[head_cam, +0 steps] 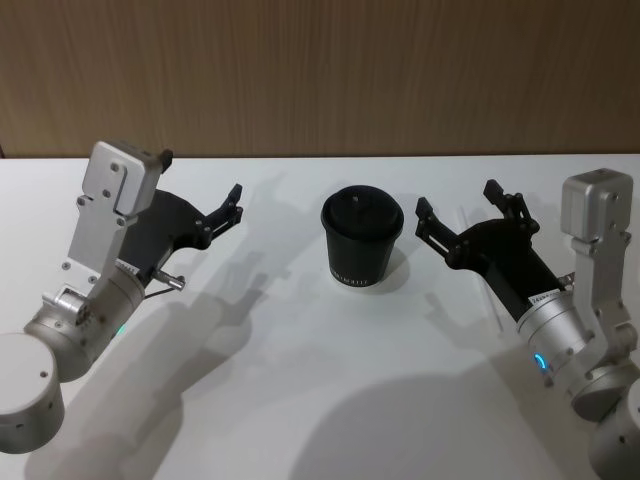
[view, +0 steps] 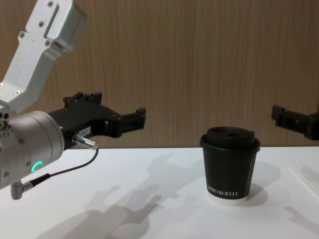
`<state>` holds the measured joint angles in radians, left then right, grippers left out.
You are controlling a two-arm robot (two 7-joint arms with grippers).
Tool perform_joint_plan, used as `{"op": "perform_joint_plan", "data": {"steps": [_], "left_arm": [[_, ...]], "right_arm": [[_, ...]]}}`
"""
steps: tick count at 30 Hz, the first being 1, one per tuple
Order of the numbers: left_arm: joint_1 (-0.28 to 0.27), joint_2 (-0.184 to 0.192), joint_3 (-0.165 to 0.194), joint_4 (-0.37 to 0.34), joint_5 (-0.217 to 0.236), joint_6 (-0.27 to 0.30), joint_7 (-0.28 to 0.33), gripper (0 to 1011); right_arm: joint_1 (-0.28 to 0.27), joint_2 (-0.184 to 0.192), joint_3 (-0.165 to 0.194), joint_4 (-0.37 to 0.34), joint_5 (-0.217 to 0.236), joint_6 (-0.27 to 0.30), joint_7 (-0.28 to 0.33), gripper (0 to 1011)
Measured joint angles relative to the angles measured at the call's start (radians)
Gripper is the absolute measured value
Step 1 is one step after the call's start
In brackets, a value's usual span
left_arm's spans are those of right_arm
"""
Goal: Pick up the straw with one hand, pass it to the other hand, and insert it into the cup.
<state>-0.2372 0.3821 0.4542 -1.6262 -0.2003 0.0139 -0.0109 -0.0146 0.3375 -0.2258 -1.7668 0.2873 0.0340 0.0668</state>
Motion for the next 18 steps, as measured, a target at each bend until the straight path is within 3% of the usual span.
{"op": "perform_joint_plan", "data": {"steps": [18], "left_arm": [[0.0,0.0,0.0,0.0,0.0,0.0,0.0,1003]], "right_arm": [[0.0,0.0,0.0,0.0,0.0,0.0,0.0,1001]]}}
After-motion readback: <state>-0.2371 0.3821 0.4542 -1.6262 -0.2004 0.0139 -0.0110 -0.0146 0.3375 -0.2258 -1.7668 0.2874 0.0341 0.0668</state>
